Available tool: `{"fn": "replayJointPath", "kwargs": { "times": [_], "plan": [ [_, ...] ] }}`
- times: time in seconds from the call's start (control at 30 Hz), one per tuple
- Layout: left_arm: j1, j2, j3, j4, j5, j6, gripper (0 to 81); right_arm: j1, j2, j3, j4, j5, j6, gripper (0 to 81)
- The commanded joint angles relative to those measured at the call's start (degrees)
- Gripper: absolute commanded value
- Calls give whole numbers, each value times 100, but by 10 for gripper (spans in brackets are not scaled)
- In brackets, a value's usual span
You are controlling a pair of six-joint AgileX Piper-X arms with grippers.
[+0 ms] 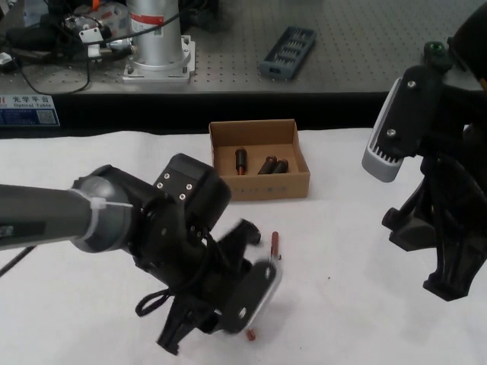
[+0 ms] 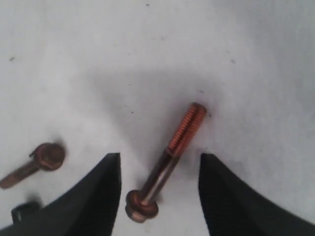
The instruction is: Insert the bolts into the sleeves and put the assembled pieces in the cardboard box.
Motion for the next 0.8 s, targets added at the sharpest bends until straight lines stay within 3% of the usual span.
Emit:
{"fn": "replayJointPath", "kwargs": {
  "times": [0.0,0.2,0.3,0.47,0.57,0.63,0.77],
  "plan": [
    [-21,-479,-6,112,-24,-2029,366,-44,-62,-5,-50,-28,-8,29],
    [-75,-1453,-6,383,-12,-4751,366,-44,-62,-5,191,-28,-8,29],
    [-71,-1795,-6,556,-195,-6688,366,-44,-62,-5,394,-28,-8,29],
    [-71,-1781,42,830,-1274,-10446,366,-44,-62,-5,508,-28,230,29],
    [-71,-1580,116,817,-1371,-12157,366,-44,-62,-5,508,-28,299,29],
    [-71,-1391,145,734,-1371,-13100,366,-44,-62,-5,508,-28,299,29],
    [-71,-967,144,561,-1371,-13962,366,-44,-62,-5,508,-28,299,29]
  ]
}}
